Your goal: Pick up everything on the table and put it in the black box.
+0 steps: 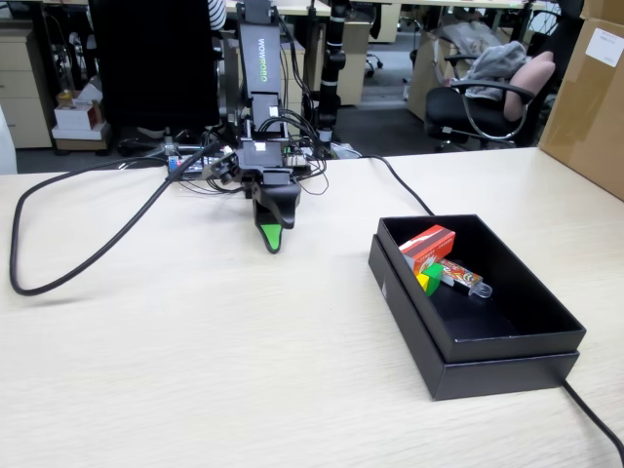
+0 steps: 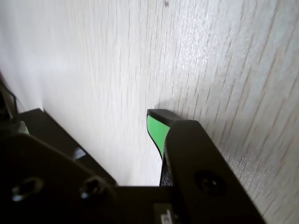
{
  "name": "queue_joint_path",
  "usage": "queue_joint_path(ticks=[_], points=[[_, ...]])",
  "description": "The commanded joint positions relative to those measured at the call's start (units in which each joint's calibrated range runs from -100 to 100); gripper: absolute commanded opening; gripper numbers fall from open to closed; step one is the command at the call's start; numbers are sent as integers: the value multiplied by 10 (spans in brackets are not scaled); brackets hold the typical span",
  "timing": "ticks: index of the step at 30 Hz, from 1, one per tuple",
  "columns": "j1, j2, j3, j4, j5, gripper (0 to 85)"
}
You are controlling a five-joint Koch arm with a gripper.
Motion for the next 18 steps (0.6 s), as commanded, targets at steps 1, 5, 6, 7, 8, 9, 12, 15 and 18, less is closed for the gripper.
queue_joint_path(ticks=[1, 5, 6, 7, 8, 9, 12, 15, 18], points=[[11, -13, -5, 11, 22, 495], [18, -11, -22, 11, 29, 493], [19, -11, -27, 12, 29, 493], [19, -9, -33, 17, 29, 492], [19, -7, -38, 25, 29, 491], [18, -3, -43, 31, 29, 491], [16, -1, -43, 31, 28, 491], [16, -1, -43, 31, 28, 491], [14, -2, -47, 37, 28, 491]])
